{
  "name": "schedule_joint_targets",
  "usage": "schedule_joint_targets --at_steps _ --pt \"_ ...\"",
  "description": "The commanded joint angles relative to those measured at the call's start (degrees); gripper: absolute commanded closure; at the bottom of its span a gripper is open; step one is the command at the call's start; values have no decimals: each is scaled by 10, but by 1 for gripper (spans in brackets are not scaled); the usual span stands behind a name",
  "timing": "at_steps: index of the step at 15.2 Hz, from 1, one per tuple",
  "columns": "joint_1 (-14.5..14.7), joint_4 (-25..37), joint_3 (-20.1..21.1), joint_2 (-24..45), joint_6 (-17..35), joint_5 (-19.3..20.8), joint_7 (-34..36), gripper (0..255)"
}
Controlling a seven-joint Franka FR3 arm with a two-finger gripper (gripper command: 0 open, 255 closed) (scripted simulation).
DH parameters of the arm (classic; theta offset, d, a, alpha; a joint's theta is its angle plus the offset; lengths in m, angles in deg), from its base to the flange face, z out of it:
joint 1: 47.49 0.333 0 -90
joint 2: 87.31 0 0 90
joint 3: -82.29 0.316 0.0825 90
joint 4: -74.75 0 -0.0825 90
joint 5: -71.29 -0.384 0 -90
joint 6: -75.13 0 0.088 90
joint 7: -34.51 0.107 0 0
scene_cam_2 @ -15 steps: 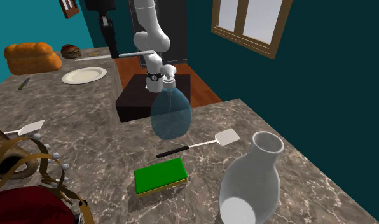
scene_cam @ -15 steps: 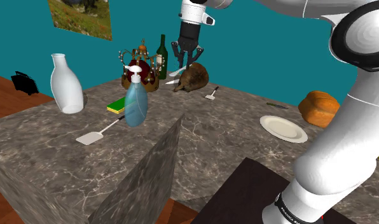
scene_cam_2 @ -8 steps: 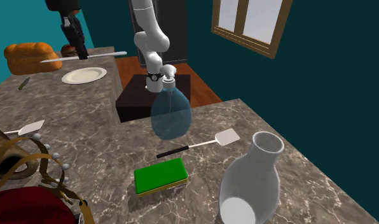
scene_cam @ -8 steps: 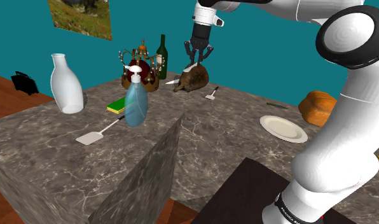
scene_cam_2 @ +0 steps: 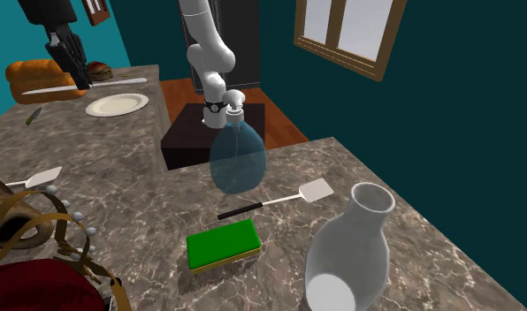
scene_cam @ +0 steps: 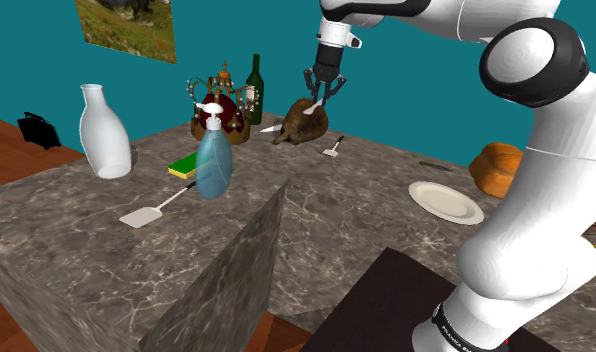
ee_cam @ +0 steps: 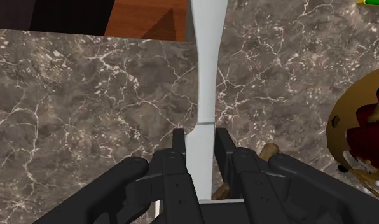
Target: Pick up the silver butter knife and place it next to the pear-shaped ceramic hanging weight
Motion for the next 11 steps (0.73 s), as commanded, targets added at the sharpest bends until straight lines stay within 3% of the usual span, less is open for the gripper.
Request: schedule_joint_targets --at_steps 1,11 --pt "-2 -19 -1 -3 17 -1 -2 255" --pt "-8 -109 -3 -12 98 -5 -4 255"
